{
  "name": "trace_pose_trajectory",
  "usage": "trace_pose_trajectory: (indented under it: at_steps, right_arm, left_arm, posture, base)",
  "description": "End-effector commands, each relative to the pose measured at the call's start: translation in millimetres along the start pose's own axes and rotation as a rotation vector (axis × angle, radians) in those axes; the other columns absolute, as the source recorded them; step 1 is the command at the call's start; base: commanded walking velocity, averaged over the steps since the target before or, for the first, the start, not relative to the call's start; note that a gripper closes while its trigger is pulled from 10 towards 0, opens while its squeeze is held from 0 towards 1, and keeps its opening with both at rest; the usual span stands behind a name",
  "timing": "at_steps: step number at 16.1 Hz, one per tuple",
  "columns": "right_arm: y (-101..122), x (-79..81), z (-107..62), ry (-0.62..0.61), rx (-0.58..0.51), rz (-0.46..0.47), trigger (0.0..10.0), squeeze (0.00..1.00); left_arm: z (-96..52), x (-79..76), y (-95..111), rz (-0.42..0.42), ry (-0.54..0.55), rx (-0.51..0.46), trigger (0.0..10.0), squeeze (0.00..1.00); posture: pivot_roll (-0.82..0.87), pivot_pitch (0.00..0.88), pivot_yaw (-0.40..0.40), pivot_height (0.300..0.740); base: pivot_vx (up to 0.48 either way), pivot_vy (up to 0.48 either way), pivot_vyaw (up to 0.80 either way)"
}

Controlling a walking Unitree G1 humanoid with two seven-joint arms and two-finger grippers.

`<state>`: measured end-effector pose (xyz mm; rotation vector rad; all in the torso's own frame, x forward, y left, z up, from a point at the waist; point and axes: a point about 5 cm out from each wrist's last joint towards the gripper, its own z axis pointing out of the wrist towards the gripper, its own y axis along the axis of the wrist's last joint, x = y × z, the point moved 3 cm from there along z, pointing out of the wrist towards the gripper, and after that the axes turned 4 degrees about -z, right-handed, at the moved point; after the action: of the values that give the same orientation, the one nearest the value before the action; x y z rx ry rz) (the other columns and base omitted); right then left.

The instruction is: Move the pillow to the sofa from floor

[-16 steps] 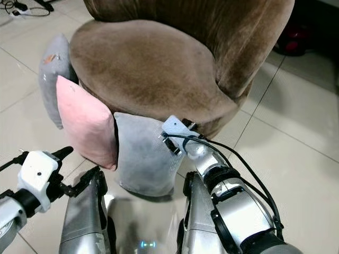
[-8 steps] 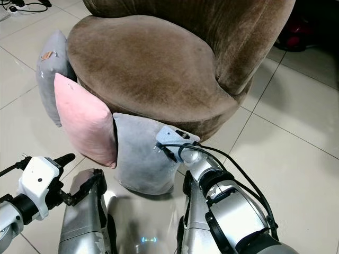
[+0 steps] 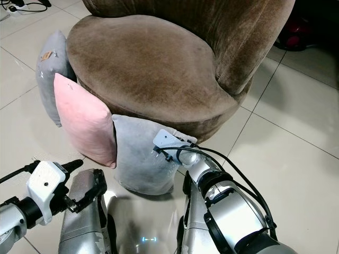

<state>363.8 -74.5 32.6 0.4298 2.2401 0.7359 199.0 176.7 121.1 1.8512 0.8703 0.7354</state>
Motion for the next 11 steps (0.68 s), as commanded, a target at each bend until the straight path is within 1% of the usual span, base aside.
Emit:
trace_pose_trajectory:
  at_steps: [1,7,10,11]
  right_arm:
    - [-8.7,10.8,-0.2,0.044,0.025,-0.003,0.0,0.0]
    - [-4.7,14.2,0.7,0.063,0.01,-0.016,0.0,0.0]
    - [-6.9,19.1,0.7,0.09,0.017,-0.027,0.0,0.0]
    - [-7.8,21.8,0.6,0.103,0.018,-0.026,0.0,0.0]
  left_arm:
    - [0.1,-4.5,-4.3,-0.009,-0.024,0.021,10.0,0.0]
    - [4.5,-5.7,-7.1,-0.017,-0.036,0.025,10.0,0.0]
    - [6.2,-5.0,-13.7,-0.029,-0.048,0.043,10.0,0.0]
    - [7.0,-2.5,-17.2,-0.036,-0.032,0.048,10.0,0.0]
  posture:
    - [0.07,0.198,-0.06,0.49]
    - [0.07,0.154,-0.063,0.49]
    - [0.07,0.124,-0.059,0.49]
    - [0.07,0.105,-0.059,0.49]
  base:
    - [0.0,0.0,0.0]
    - [0.0,0.0,0.0]
    - [0.0,0.0,0.0]
    - [0.0,0.0,0.0]
